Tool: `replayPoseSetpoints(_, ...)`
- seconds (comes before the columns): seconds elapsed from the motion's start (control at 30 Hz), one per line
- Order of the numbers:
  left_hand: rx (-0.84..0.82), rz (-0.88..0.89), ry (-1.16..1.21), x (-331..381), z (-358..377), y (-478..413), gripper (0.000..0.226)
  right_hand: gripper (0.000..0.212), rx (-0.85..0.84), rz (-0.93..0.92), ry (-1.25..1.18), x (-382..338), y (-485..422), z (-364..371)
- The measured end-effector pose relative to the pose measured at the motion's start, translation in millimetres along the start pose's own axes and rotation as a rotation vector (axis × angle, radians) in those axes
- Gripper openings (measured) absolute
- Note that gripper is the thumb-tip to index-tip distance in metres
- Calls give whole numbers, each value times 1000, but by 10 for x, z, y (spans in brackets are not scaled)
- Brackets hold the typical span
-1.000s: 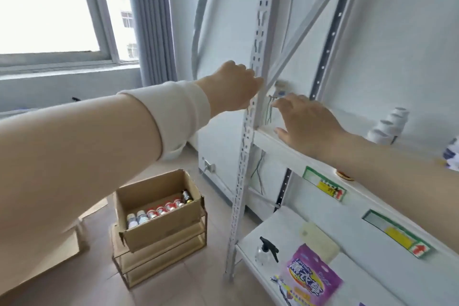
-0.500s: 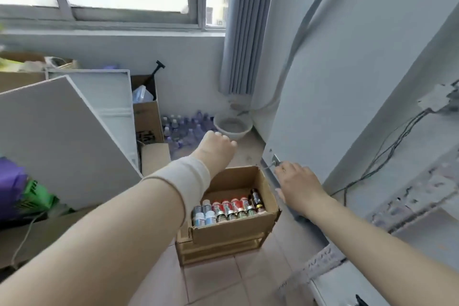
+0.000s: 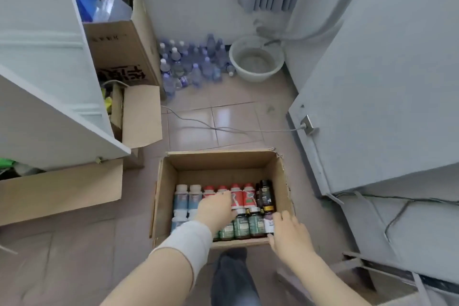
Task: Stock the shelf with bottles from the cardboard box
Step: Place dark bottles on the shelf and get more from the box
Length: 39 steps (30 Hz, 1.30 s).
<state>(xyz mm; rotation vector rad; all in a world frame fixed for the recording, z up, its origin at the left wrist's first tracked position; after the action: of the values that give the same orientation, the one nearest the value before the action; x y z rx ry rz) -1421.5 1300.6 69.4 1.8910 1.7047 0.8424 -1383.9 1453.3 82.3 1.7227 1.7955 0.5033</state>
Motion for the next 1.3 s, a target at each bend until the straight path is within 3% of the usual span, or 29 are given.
replayPoseSetpoints(0.1, -124, -65, 276, 116, 426, -588, 52, 46, -45, 35, -146, 140, -454, 310)
replayPoseSetpoints(0.23, -196, -95, 458, 309, 758, -1386, 55, 47, -36, 119, -319, 314, -944, 631)
replayPoseSetpoints(0.6, -161, -85, 538, 696, 1015, -2409, 65, 53, -25, 236, -492, 619, -1341, 917)
replayPoseSetpoints(0.77, -105, -97, 704, 478, 857, -2373, 55, 57, -36, 260, -483, 574, -1501, 894)
replayPoseSetpoints(0.9, -20, -207, 954, -62, 757, -2297, 44, 61, -75, 343, -453, 536, -1841, 925)
replayPoseSetpoints(1.07, -91, -298, 1063, -642, 842, -2231, 39, 47, -94, 482, -323, 487, -2268, 1049)
replayPoseSetpoints(1.3, -188, -318, 1106, -869, 1075, -2181, 46, 40, -75, 495, -165, 405, -2400, 1117)
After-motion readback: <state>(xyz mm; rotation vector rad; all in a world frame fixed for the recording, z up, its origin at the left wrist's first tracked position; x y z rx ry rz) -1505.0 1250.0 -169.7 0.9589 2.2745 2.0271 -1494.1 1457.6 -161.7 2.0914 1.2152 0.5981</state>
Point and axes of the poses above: each hand's wrist, its own y-axis away from the middle knuckle, its own z-axis out of the palm, x = y × z, the point moved 7 cm from there along -y, towards the middle knuckle, and after that the axes turned 8 degrees about -y, right-handed, at the moved point
